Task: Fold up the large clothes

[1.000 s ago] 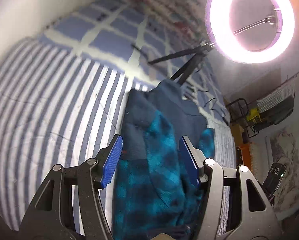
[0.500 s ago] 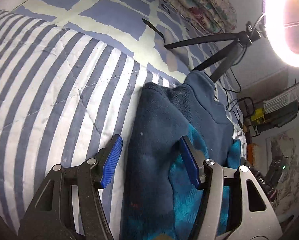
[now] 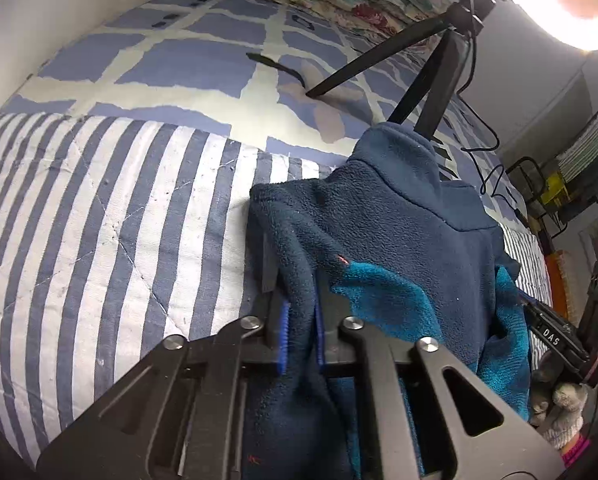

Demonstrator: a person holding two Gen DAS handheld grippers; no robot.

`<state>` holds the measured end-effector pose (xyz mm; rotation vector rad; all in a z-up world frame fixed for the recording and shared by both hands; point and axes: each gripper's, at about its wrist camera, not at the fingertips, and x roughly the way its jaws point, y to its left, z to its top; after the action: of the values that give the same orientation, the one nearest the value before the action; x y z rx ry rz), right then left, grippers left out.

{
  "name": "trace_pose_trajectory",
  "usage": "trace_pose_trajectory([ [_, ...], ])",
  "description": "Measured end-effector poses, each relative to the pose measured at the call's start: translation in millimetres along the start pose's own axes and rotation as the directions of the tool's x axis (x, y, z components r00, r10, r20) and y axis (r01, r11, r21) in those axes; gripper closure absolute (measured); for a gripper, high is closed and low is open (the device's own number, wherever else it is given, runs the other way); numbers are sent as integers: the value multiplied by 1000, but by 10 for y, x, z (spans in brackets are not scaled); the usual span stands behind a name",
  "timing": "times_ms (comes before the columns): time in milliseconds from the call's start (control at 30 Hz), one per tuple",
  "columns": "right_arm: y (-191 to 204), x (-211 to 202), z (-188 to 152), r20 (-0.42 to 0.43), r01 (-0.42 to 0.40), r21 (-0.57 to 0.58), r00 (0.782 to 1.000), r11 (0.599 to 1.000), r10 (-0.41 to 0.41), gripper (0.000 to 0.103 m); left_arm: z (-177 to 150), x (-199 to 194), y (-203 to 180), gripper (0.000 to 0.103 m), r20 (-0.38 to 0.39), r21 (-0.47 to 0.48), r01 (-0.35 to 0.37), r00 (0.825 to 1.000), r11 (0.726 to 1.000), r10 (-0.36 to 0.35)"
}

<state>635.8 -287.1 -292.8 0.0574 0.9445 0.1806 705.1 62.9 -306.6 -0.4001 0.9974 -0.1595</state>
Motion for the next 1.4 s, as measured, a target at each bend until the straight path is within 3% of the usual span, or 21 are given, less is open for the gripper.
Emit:
trace_pose_trajectory([
  [300, 246, -460, 81, 110, 15, -93, 994, 996, -5, 95, -2, -429, -187, 99, 91, 6, 38, 995, 999, -39],
  [667, 540, -1443, -82, 188, -17, -197, 981, 980, 55, 96, -418, -1306, -644, 99, 148, 155, 81, 984, 985, -104],
  [867, 686, -1999, -541, 193, -10, -258, 979, 966, 61, 97, -1001, -1767, -732, 99, 150, 217, 84, 982, 973, -118],
  [1133, 627, -2495, -1309, 170, -25, -233, 983, 972, 66, 97, -1824, -2170, -639, 99, 120, 261, 65, 988, 963, -99],
  [1300, 601, -2565, -1834, 120, -18, -216, 992, 976, 45, 97, -2264, -2266, -542, 99, 85, 278, 15, 996, 961, -40],
  [1400, 576, -2561, -2056, 78, -20, -206, 996, 978, 37, 97, -2489, -2278, -499, 89, 40, 304, -17, 999, 953, 5],
])
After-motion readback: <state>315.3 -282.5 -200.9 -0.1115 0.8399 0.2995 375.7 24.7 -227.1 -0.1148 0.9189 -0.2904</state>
